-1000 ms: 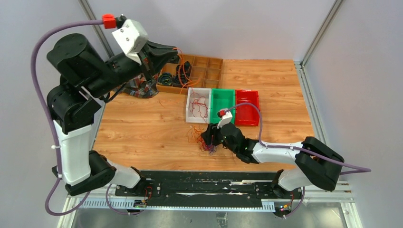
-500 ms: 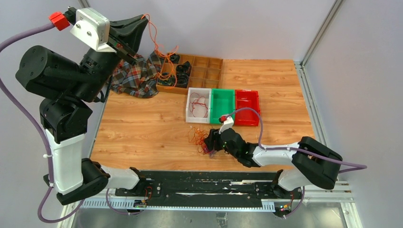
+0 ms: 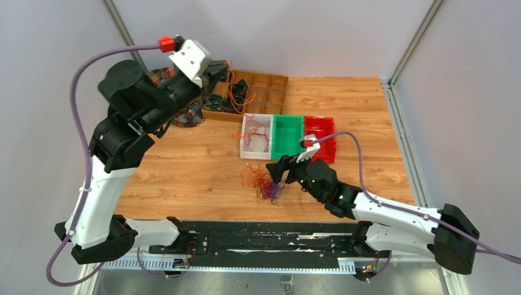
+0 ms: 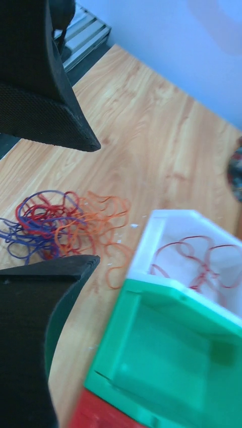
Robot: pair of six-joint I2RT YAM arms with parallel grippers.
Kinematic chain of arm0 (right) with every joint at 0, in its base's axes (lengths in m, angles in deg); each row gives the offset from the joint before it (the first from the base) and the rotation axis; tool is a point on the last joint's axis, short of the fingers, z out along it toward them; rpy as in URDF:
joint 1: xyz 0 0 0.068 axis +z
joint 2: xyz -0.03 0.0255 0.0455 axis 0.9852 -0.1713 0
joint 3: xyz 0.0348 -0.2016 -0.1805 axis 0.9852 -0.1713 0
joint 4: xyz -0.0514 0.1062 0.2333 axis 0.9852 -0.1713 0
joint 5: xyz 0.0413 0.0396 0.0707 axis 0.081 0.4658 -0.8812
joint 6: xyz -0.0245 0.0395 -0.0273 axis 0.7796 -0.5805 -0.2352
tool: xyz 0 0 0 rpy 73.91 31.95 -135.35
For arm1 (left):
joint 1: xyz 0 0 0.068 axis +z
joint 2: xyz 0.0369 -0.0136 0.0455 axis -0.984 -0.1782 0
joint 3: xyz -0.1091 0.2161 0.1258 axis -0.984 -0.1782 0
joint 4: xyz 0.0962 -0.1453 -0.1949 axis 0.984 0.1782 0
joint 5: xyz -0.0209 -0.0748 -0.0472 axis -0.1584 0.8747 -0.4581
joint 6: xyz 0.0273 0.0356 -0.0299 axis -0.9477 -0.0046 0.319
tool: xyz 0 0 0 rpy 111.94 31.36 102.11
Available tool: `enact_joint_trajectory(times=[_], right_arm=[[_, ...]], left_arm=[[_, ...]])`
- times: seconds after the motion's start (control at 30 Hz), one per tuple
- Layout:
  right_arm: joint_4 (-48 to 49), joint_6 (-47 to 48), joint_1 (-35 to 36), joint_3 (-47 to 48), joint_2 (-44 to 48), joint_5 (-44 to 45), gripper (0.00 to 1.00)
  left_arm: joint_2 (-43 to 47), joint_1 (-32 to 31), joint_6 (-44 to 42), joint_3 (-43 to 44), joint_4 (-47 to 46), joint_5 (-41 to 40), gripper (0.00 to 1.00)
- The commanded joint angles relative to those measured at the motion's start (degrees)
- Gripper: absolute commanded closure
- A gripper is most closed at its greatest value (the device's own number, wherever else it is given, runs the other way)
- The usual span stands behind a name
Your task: Untangle the cables
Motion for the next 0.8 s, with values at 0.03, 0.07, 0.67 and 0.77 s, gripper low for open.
enact_joint_trajectory(times=[0.03,0.07,0.67,0.77], right_arm=[[-8.6,7.9,0.0,7.1,7.1,5.7,0.25],[-9.8,8.9,-0.5,7.8,8.1,6.4,0.25],[-26.6,2.4,-14.2,6.9,16.6,18.0,0.32],[-26.6,2.1,-15.6,5.8,17.6,17.9,0.33]], left_arm=[[0.1,-0.3,1.5,-4.5,2.4,6.2,1.0],[0.0,-0.3,2.0,-5.3,2.4,7.2,1.0],[-18.4,-1.0,6.8,-5.3,-4.1,11.7,1.0],[-21.5,-1.1,6.2,-6.3,-6.7,11.8,0.99]])
